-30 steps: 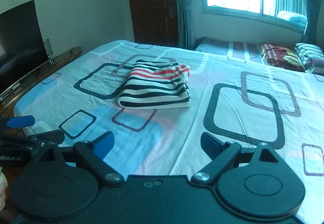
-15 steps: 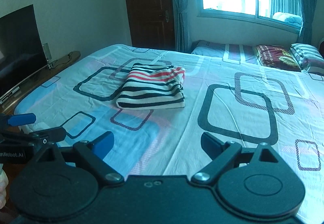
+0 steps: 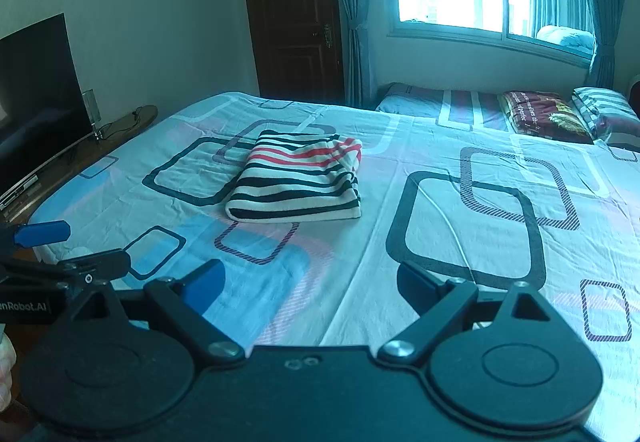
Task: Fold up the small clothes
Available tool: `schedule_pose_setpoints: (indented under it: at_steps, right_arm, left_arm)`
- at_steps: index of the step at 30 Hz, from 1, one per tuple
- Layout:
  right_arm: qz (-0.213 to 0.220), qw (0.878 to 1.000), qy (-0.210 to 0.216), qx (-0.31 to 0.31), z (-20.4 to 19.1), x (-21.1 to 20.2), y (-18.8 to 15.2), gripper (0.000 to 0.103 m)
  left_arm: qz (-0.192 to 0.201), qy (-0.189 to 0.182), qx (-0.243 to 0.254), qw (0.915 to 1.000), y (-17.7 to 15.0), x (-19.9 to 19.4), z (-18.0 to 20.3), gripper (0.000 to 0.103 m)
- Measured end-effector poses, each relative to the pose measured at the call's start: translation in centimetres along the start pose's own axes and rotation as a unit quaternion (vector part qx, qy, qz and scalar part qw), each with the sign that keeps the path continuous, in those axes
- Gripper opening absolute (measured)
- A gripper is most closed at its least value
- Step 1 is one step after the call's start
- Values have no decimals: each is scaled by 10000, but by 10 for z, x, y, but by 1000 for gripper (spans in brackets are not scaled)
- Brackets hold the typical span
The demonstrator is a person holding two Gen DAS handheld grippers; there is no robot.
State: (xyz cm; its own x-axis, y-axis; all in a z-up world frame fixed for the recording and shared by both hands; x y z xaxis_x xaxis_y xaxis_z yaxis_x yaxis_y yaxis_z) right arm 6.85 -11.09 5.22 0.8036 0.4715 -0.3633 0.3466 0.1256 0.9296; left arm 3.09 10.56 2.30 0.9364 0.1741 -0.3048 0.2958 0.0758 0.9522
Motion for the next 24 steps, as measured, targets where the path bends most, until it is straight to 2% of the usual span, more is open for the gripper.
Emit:
schedule_pose_setpoints:
  at_steps: [24]
  right_arm:
    - [87, 9999, -48, 24, -6, -1, 4, 93]
  left_arm:
    - [27, -13, 72, 10000, 5, 1, -4, 103]
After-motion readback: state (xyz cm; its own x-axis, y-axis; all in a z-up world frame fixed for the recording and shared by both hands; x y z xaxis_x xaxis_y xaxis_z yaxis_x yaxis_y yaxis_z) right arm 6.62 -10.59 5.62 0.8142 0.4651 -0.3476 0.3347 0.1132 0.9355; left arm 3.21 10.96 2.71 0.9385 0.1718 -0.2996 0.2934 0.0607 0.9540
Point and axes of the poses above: each gripper's, at about its wrist camera, not at the fingertips, and x roughly the way its jaws point, z to its right, y to its top, the point moved 1 cm from there along x, roughly the way its jaws point, and after that the axes turned 14 degrees about z, right-handed, at the moved point
